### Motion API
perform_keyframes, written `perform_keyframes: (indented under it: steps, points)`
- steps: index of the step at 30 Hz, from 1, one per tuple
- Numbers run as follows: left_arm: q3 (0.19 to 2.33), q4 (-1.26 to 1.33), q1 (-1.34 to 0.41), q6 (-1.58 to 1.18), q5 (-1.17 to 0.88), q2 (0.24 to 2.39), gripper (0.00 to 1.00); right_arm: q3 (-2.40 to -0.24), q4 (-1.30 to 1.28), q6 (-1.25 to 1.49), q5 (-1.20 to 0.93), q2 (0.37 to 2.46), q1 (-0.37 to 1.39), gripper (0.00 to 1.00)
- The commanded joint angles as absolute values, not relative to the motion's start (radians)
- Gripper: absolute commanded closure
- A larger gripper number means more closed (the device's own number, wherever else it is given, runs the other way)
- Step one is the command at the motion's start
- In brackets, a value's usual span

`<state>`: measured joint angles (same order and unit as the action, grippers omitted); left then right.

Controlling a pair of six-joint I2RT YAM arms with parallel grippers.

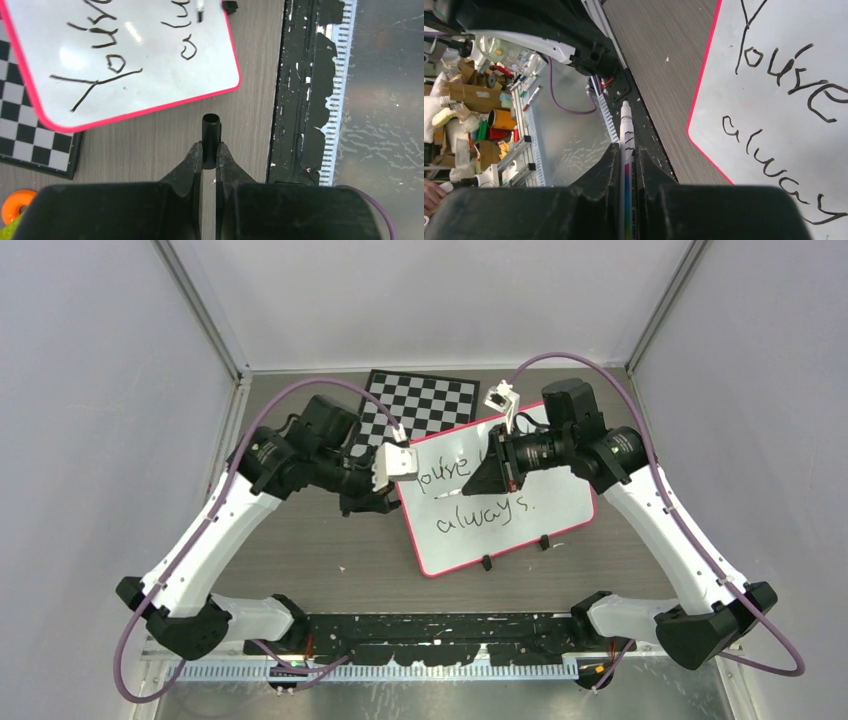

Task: Write a sentence on the whiteboard
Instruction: Insert the whiteboard marker without the cap into the pen cap.

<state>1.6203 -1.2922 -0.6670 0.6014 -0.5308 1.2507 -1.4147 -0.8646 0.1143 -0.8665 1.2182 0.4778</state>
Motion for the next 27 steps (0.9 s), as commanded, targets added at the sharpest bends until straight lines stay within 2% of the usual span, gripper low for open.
perform_keyframes:
  steps: [1, 27]
  points:
    - [1.660, -1.302, -0.718, 0.565, -0.496, 1.290, 1.00, -1.408, -0.730, 0.228, -0.867, 1.217, 0.485, 1.00]
    - [1.692, -1.236, -0.751, 0.517, -0.518, 1.332, 1.00, -1.414, -0.689, 0.288, -0.902, 1.255, 0.564, 1.00]
